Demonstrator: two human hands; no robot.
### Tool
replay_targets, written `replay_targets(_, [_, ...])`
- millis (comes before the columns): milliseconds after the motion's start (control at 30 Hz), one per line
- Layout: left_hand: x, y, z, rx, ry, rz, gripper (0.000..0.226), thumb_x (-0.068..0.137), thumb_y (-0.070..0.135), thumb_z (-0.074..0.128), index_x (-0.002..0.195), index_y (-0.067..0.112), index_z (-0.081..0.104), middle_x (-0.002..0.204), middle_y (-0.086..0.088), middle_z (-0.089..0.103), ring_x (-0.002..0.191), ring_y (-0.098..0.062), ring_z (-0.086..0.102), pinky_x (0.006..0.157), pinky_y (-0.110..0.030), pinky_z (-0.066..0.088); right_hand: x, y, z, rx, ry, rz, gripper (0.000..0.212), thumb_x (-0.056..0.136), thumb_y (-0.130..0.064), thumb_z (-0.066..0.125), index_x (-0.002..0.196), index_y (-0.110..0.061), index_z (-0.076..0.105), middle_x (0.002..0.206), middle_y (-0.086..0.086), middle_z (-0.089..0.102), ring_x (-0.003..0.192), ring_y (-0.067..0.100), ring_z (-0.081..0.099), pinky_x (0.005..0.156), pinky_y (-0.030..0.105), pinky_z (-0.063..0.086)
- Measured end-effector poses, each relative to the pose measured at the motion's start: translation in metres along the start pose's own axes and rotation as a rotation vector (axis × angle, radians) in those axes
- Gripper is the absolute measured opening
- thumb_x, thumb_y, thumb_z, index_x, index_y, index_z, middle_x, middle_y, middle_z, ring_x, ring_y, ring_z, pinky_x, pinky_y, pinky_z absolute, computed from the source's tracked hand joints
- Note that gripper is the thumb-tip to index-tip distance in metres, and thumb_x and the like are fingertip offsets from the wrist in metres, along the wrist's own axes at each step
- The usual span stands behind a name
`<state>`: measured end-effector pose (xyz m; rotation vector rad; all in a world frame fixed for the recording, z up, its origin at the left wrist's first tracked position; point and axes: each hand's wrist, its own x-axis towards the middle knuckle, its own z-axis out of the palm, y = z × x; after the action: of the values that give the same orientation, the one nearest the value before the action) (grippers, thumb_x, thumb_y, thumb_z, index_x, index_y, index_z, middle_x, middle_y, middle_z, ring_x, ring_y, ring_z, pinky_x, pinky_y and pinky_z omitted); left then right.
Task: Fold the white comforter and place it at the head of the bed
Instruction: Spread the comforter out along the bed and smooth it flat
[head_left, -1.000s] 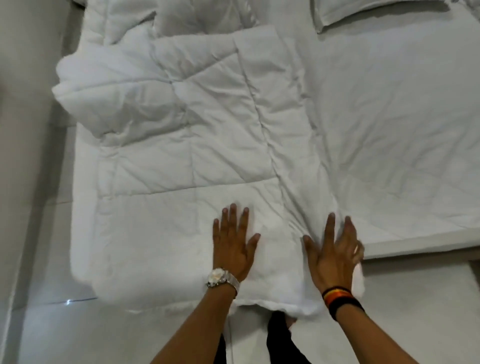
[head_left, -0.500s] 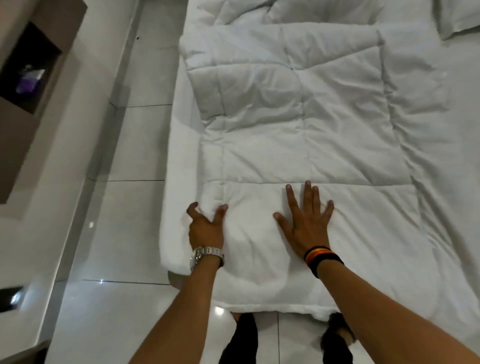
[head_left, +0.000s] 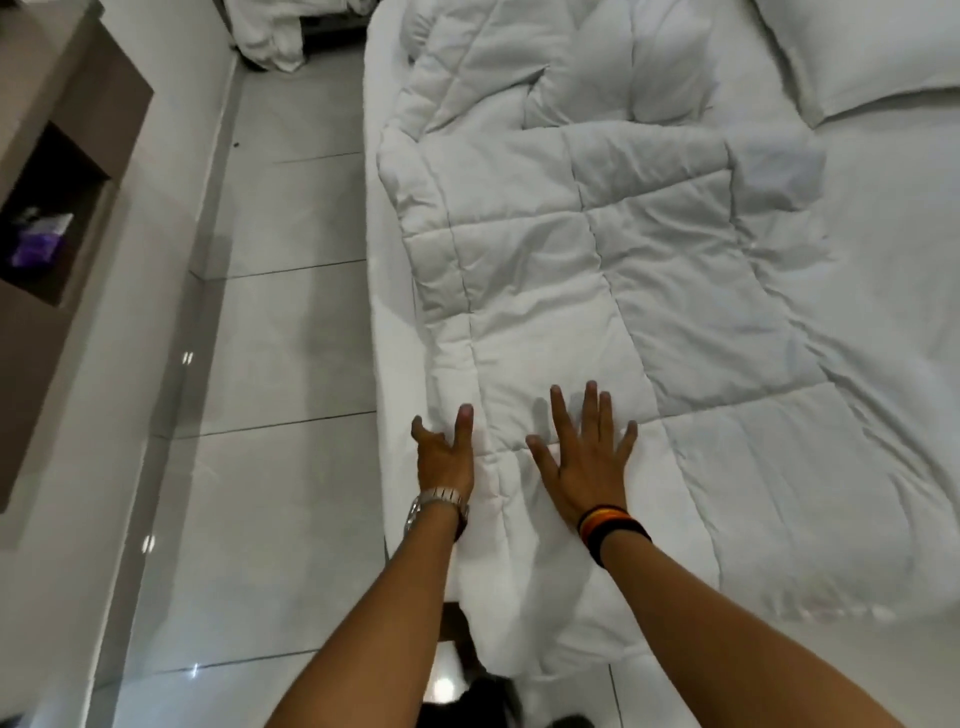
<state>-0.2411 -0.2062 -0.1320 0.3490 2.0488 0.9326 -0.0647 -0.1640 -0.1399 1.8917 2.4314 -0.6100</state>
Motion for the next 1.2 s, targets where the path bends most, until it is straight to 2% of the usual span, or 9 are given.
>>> replay_targets(100, [0.030,0.027,0.028,-0.018,-0.048,-0.012,0.102,0.093,0.071,0.055,0.167,0.021,0.005,0.167,-0.016,0.034,0.148,-0.038,0.043,0.121,-0.046,0.036,0.014,-0.016,0.008,-0.009,0.041,0.076,0.073,0.105,-0.065,0.028,0.166,-0.039,-0.003,0.174,0.009,-0.015,0.160,0.028,-0.014,0.123,0.065,-0.009])
replay_targets(267, [0.059,0.036,0.031,-0.161,-0.051,-0.004,0.086,0.093,0.046,0.074,0.156,0.019,0.022,0.150,-0.017,0.055,0.123,-0.036,0.063,0.104,-0.039,0.052,0.019,-0.029,0.028,0.056,0.157,0.259,0.073,0.105,-0.065,0.030,0.167,-0.038,0.005,0.175,0.010,-0.009,0.161,0.029,-0.010,0.124,0.063,-0.008])
replay_targets(400, [0.091,0.013,-0.022,-0.023,-0.239,-0.060,0.114,0.082,0.051,0.083,0.163,0.023,0.008,0.137,-0.019,0.064,0.116,-0.038,0.067,0.099,-0.040,0.054,0.013,-0.070,0.064,-0.025,0.151,0.357,0.076,0.102,-0.067,0.014,0.165,-0.027,0.025,0.173,0.015,0.016,0.160,0.034,0.014,0.122,0.068,0.011])
replay_targets(533, [0.146,0.029,-0.071,0.062,-0.389,0.065,0.132,0.074,0.056,0.087,0.166,0.023,-0.002,0.098,0.001,0.073,0.086,-0.011,0.070,0.081,-0.025,0.053,0.039,-0.086,0.059,0.014,0.187,0.507,0.093,0.095,-0.076,-0.004,0.163,-0.026,0.033,0.172,0.016,0.020,0.159,0.033,0.018,0.121,0.069,0.009])
replay_targets(633, [0.194,0.077,-0.094,0.067,-0.355,0.136,0.128,0.075,0.066,0.078,0.165,0.024,-0.002,0.111,-0.009,0.073,0.091,-0.016,0.071,0.073,-0.019,0.047,0.077,-0.116,0.036,0.117,0.313,0.486,0.080,0.099,-0.073,0.010,0.167,-0.030,0.021,0.175,0.012,0.006,0.162,0.027,0.002,0.123,0.067,0.000])
replay_targets(733, [0.234,0.137,-0.104,0.071,-0.323,0.233,0.116,0.088,0.066,0.067,0.165,0.027,-0.010,0.125,-0.021,0.070,0.106,-0.032,0.070,0.086,-0.032,0.049,0.156,-0.156,-0.005,0.145,0.438,0.399,0.073,0.103,-0.065,0.024,0.167,-0.030,0.020,0.175,0.011,0.004,0.162,0.027,0.001,0.124,0.065,0.000])
replay_targets(833, [0.265,0.198,-0.105,0.069,-0.290,0.312,0.104,0.093,0.065,0.060,0.166,0.029,-0.004,0.145,-0.012,0.059,0.124,-0.033,0.063,0.101,-0.040,0.047,0.236,-0.193,-0.047,0.188,0.505,0.377,0.070,0.105,-0.065,0.030,0.167,-0.035,0.015,0.176,0.008,0.002,0.162,0.025,-0.001,0.125,0.062,-0.003])
replay_targets(933, [0.297,0.256,-0.099,0.045,-0.278,0.379,0.102,0.094,0.065,0.060,0.167,0.028,-0.001,0.160,-0.009,0.044,0.140,-0.033,0.052,0.115,-0.045,0.042,0.301,-0.217,-0.081,0.208,0.489,0.348,0.070,0.105,-0.065,0.031,0.167,-0.039,0.011,0.176,0.005,-0.001,0.162,0.024,-0.004,0.124,0.062,-0.006])
replay_targets(1200, [0.430,0.403,-0.019,0.331,-0.102,0.644,0.123,0.079,0.074,0.072,0.166,0.011,0.012,0.166,-0.020,0.033,0.153,-0.040,0.032,0.124,-0.053,0.026,0.433,-0.211,-0.082,0.136,0.248,0.350,0.076,0.099,-0.077,0.022,0.166,-0.044,0.004,0.176,0.002,-0.007,0.161,0.023,-0.010,0.124,0.063,-0.006])
